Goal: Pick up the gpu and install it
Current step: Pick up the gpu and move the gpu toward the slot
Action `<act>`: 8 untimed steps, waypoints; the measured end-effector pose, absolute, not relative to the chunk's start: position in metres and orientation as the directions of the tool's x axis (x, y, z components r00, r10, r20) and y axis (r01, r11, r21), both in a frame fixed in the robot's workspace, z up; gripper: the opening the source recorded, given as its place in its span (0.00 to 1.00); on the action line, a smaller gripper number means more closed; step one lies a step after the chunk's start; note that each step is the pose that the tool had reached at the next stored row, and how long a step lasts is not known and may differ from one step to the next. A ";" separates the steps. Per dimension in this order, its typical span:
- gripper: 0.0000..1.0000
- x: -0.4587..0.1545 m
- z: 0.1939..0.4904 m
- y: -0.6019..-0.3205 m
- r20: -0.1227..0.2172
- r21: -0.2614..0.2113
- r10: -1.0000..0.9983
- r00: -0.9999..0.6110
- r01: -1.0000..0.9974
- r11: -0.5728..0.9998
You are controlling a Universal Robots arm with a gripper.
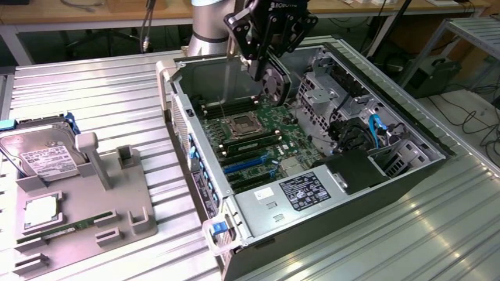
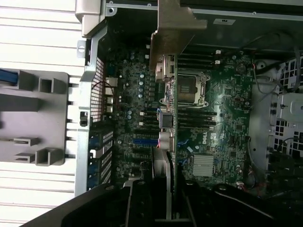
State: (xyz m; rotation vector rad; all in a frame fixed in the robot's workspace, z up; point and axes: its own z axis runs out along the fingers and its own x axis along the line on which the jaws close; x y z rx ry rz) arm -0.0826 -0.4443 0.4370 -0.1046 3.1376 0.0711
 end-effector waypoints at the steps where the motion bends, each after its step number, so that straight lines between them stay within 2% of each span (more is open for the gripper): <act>1: 0.27 -0.081 0.437 -0.444 -0.003 0.045 -0.066 -0.998 -0.067 0.997; 8: 0.27 -0.070 0.436 -0.444 -0.003 0.045 -0.067 -0.998 -0.067 0.997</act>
